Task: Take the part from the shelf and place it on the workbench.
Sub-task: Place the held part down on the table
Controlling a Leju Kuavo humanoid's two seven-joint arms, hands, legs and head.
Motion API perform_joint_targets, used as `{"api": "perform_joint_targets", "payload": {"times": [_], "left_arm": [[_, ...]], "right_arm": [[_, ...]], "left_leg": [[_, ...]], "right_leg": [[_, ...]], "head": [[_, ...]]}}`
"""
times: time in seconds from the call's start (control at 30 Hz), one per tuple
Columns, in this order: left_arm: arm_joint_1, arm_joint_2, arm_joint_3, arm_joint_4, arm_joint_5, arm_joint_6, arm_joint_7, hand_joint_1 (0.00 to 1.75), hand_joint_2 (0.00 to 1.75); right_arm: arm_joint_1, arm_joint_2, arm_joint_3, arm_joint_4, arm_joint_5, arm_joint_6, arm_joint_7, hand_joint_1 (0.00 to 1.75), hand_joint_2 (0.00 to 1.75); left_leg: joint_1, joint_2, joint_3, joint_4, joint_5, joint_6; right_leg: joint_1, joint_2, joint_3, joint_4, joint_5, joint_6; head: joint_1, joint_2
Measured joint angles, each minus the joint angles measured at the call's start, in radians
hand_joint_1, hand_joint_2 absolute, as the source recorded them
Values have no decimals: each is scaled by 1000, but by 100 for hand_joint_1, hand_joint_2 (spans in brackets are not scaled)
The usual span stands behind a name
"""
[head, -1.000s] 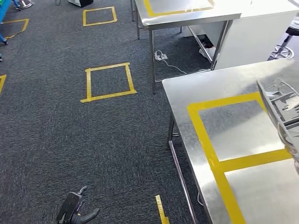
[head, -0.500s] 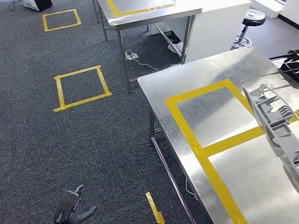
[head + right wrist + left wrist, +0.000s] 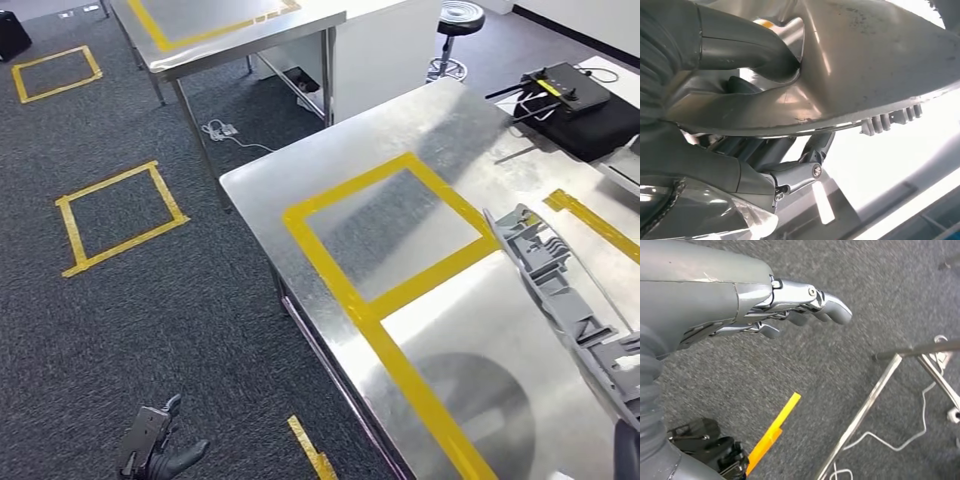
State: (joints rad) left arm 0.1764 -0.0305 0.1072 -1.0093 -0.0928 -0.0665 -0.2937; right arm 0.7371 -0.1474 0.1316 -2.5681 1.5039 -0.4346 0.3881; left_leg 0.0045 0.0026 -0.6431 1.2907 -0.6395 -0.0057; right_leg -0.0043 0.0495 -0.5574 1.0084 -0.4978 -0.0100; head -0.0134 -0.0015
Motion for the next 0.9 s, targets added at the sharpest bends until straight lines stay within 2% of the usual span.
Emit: {"api": "perform_joint_targets", "payload": {"times": [0.03, 0.07, 0.1, 0.13, 0.17, 0.2, 0.23, 0.27, 0.3, 0.33, 0.4, 0.43, 0.47, 0.5, 0.53, 0.6, 0.63, 0.67, 0.7, 0.77, 0.8, 0.83, 0.9], "left_arm": [[-2, 0, 0, 1, 1, -1, 0, 0, 175], [-4, 0, 0, 2, 1, -1, 0, 0, 175], [-7, 2, 0, 4, 2, -2, 0, 0, 175], [-9, 3, 0, 5, 3, -2, 0, 0, 175], [-12, 5, 0, 7, 4, -2, 0, 0, 175], [-16, 6, 0, 9, 6, -2, 0, 0, 175], [-22, 7, 0, 11, 7, -2, 0, 0, 175], [-29, 7, -1, 14, 8, -2, -1, 0, 175], [-35, 7, -2, 16, 9, -2, -1, 0, 175], [-39, 6, -3, 19, 10, -2, -2, 0, 175], [-43, 7, -5, 29, 11, -2, -4, 0, 175], [-44, 7, -6, 36, 11, -2, -4, 0, 175], [-45, 8, -8, 44, 10, -2, -4, 0, 175], [-49, 8, -10, 52, 10, -2, -4, 0, 175], [-54, 8, -13, 61, 10, -2, -5, 0, 175], [-67, 9, -18, 76, 10, -2, -9, 0, 175], [-73, 11, -20, 82, 10, -2, -12, 0, 175], [-78, 12, -21, 86, 10, -2, -14, 0, 175], [-82, 14, -23, 90, 10, -2, -16, 0, 175], [-89, 15, -25, 95, 10, -1, -18, 0, 175], [-93, 15, -27, 96, 9, -1, -19, 0, 175], [-95, 16, -29, 97, 9, 0, -20, 0, 175], [-101, 18, -33, 107, 6, 1, -22, 0, 175]], "right_arm": [[-3, -21, 13, 0, 7, 14, 35, 175, 175], [-7, -42, 26, 0, 13, 27, 69, 175, 175], [-12, -66, 40, 0, 19, 39, 103, 175, 175], [-18, -91, 54, 0, 23, 50, 134, 175, 175], [-25, -113, 67, 1, 26, 60, 161, 175, 175], [-30, -138, 80, 1, 27, 71, 187, 175, 175], [-33, -160, 91, 1, 27, 81, 208, 175, 175], [-34, -183, 101, 1, 26, 92, 227, 175, 175], [-36, -204, 110, 1, 24, 104, 245, 175, 175], [-40, -225, 118, 1, 21, 115, 259, 175, 175], [-51, -264, 133, 1, 12, 141, 283, 175, 175], [-55, -283, 140, 2, 3, 159, 290, 175, 175], [-57, -301, 145, 2, -8, 178, 295, 175, 175], [-58, -317, 148, 3, -22, 196, 296, 175, 175], [-59, -334, 150, 3, -38, 214, 297, 175, 175], [-63, -365, 151, 4, -62, 239, 297, 175, 175], [-66, -379, 151, 4, -71, 246, 297, 175, 175], [-69, -389, 151, 4, -77, 250, 297, 175, 175], [-71, -398, 151, 5, -82, 252, 297, 175, 175], [-72, -408, 151, 4, -87, 253, 297, 175, 175], [-73, -412, 151, 4, -91, 257, 297, 175, 175], [-75, -417, 151, 4, -100, 266, 297, 175, 175], [-81, -434, 149, 6, -132, 295, 297, 175, 175]], "left_leg": [[-4, -7, 17, -47, 38, 9], [-9, -23, 43, -117, 82, 18], [-12, -47, 71, -185, 115, 26], [-14, -67, 91, -239, 135, 32], [-16, -81, 103, -268, 140, 36], [-16, -82, 106, -278, 137, 38], [-17, -72, 107, -285, 138, 39], [-15, -59, 110, -292, 142, 40], [-13, -47, 113, -302, 146, 42], [-10, -33, 116, -311, 151, 44], [-10, -5, 118, -319, 154, 48], [-11, 11, 117, -318, 153, 48], [-11, 26, 117, -318, 152, 48], [-10, 40, 118, -318, 150, 46], [-9, 54, 119, -317, 148, 44], [-8, 77, 123, -312, 142, 35], [-9, 86, 124, -308, 138, 29], [-11, 93, 125, -304, 135, 24], [-13, 101, 127, -303, 133, 19], [-11, 114, 131, -301, 129, 10], [-9, 103, 131, -294, 121, 4], [-6, 81, 123, -271, 103, -1], [-2, 25, 78, -162, 40, -7]], "right_leg": [[2, 14, 1, 0, 0, 0], [3, 28, 2, 0, 1, -1], [3, 42, 1, 1, 1, 0], [3, 54, -1, 2, 3, 2], [1, 66, -6, 3, 5, 5], [-1, 78, -11, 2, 8, 11], [-3, 90, -16, 0, 12, 17], [-4, 91, -22, 1, 12, 22], [-2, 74, -29, 10, 5, 27], [0, 45, -43, 34, -14, 32], [0, -19, -93, 139, -75, 42], [-3, -33, -123, 202, -103, 47], [-6, -40, -143, 248, -116, 53], [-9, -44, -146, 257, -109, 57], [-12, -50, -128, 224, -84, 62], [-13, -84, -53, 89, -24, 68], [-12, -98, -21, 32, -6, 63], [-10, -108, -2, 0, -1, 56], [-7, -108, 3, -9, -4, 47], [-7, -86, -1, -9, -1, 30], [-8, -76, -2, -10, 1, 23], [-10, -67, -1, -11, 4, 16], [-11, -46, 1, -13, 9, 7]], "head": [[0, 0], [0, 0], [1, 0], [0, 0], [0, 0], [0, 0], [-1, 0], [-1, 0], [1, 0], [4, 0], [8, 0], [9, 0], [9, 0], [9, 0], [9, 0], [10, 0], [10, 0], [9, 0], [8, 0], [8, 0], [7, 0], [6, 0], [3, 0]]}}
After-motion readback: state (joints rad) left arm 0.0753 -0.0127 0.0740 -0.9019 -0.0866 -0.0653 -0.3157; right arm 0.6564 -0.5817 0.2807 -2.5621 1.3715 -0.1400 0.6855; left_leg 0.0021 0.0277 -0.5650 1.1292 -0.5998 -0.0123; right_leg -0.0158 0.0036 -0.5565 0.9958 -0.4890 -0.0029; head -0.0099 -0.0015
